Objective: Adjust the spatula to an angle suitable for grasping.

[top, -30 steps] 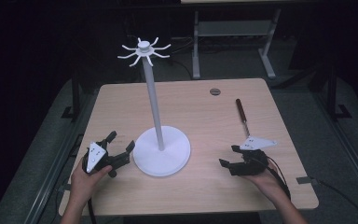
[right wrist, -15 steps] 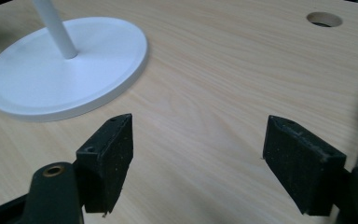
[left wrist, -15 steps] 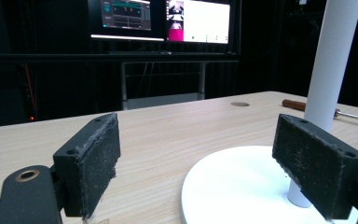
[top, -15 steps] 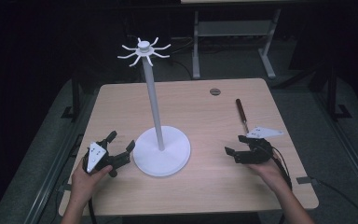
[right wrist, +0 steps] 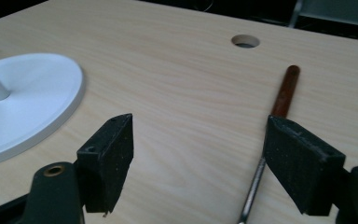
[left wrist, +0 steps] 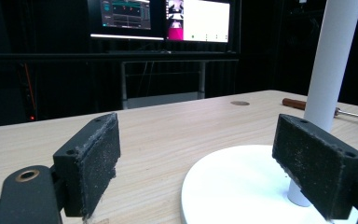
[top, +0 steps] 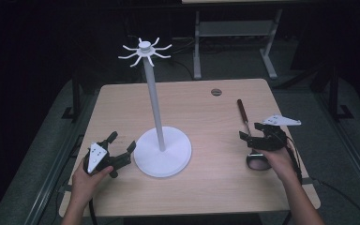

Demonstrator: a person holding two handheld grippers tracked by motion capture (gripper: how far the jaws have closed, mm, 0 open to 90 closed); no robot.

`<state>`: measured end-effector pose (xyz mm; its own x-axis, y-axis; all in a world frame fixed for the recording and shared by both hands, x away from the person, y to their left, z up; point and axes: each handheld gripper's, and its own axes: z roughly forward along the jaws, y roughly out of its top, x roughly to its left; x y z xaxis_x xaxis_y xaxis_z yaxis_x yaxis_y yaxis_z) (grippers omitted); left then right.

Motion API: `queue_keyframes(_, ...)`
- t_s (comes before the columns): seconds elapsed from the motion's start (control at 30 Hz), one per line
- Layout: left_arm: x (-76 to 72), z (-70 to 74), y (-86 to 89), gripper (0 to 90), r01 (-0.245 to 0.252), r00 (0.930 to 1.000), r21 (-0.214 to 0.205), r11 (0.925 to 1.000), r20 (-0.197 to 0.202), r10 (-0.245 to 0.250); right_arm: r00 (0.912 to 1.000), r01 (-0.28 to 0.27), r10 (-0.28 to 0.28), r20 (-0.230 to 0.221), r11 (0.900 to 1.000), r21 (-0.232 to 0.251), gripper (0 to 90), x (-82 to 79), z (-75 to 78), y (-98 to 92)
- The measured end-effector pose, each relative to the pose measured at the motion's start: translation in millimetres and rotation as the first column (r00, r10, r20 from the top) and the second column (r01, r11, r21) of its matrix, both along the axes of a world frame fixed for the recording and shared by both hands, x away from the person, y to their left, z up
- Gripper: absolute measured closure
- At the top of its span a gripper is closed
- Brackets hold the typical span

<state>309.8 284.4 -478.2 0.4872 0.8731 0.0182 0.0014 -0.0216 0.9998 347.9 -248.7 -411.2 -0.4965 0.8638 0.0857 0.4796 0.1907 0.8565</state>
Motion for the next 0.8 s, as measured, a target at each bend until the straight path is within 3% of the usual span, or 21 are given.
queue_keyframes(0.23, 0.3, -0.1, -1.8, 14.4, -0.004, 1.0000, -0.022, 0.9997, 0.003, 0.004, 0.9989, 0.044, -0.044, 0.014, 0.9990, -0.008, 24.0, 14.5, 4.2, -10.5)
queue_keyframes(0.47, 0.1, -0.1, -0.9, 14.4, -0.005, 1.0000, -0.011, 0.9999, 0.002, 0.005, 0.9968, 0.077, -0.077, 0.021, 0.9970, 0.007, 23.9, 32.0, 9.8, -18.5)
queue_keyframes(0.8, 0.3, -0.2, -1.6, 14.4, -0.006, 1.0000, -0.024, 0.9997, 0.005, 0.006, 0.9921, 0.125, -0.125, -0.009, 0.9922, -0.005, 25.2, 61.5, 3.5, -23.2)
